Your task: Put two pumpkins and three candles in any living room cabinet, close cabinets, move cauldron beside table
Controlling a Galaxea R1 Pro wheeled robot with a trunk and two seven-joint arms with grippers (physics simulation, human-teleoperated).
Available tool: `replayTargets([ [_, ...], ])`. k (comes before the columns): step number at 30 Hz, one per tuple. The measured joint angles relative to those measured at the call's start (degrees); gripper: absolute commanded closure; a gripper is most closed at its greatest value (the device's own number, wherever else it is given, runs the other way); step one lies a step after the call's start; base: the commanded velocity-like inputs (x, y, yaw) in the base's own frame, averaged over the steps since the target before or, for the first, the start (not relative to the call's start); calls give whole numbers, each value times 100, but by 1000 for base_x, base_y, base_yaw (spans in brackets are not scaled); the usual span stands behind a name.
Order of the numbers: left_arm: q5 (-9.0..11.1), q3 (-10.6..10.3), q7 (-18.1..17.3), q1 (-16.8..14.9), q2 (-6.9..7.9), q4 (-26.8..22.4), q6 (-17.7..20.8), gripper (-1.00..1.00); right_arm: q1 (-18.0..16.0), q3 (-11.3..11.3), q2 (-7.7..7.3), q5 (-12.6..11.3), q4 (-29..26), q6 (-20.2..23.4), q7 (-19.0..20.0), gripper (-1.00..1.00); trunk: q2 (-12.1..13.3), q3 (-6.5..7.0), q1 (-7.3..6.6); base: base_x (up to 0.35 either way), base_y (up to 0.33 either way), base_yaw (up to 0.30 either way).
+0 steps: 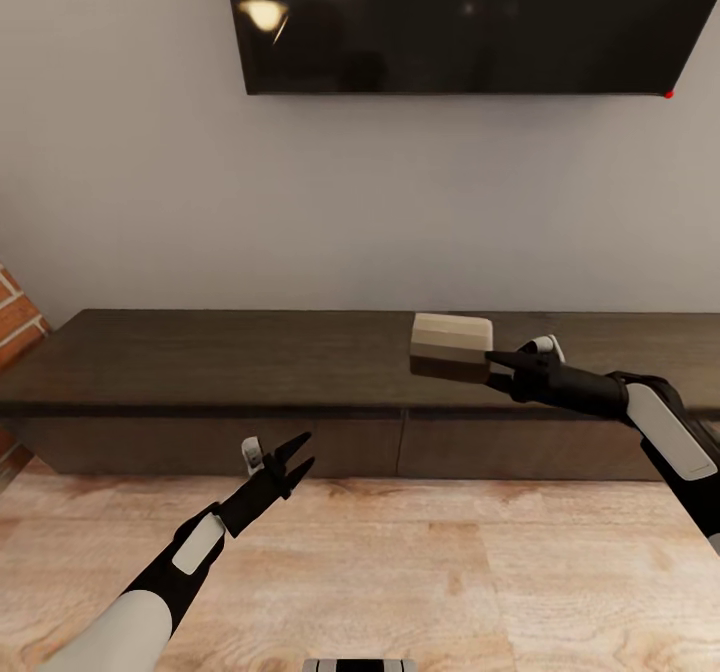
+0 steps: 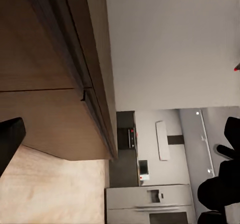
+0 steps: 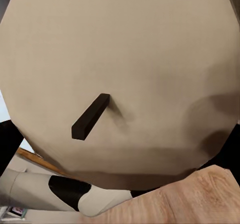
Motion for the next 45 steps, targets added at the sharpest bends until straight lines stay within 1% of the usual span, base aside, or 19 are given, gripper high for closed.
replayTargets([
  [6,-44,6,-2,0,0,-3,-9,-100,25,-3,-2,5,-34,-1,232,100,0,0,0,0,0,0],
  [11,-239,7,0,0,0,-4,-181,-100,31,-6,-3,8,-51,-3,322,100,0,0,0,0,0,0],
  [18,-439,2,1,0,-6,5,-304,-100,32,-31,-3,14,-64,-3,349,100,0,0,0,0,0,0],
  [23,-513,-8,-6,0,-8,5,-332,-100,32,-63,-3,14,-86,-2,390,100,0,0,0,0,0,0],
  [32,-524,-7,-31,0,-6,-6,-388,-100,32,-61,-3,9,-184,1,408,100,0,0,-1,17,0,0],
  [34,-512,6,-132,0,0,1,-426,-100,31,-48,-3,-13,-342,-20,429,100,0,0,-2,144,0,0],
  [37,-500,39,-298,0,9,12,-433,-100,32,-19,-1,17,-420,-62,434,100,0,0,-3,243,0,0],
  [40,-481,50,-335,0,15,22,-425,-100,38,5,1,30,-436,-80,441,100,0,0,-3,274,0,0],
  [43,-453,55,-341,0,29,26,-412,-100,155,7,-2,42,-440,-85,436,100,0,0,-1,91,0,0],
  [44,-399,57,-342,0,69,23,-413,-100,218,9,0,65,-440,-101,434,100,0,0,0,14,0,0],
  [45,-389,56,-342,0,76,22,-415,-100,227,10,2,62,-440,-102,437,100,0,0,0,9,0,0],
])
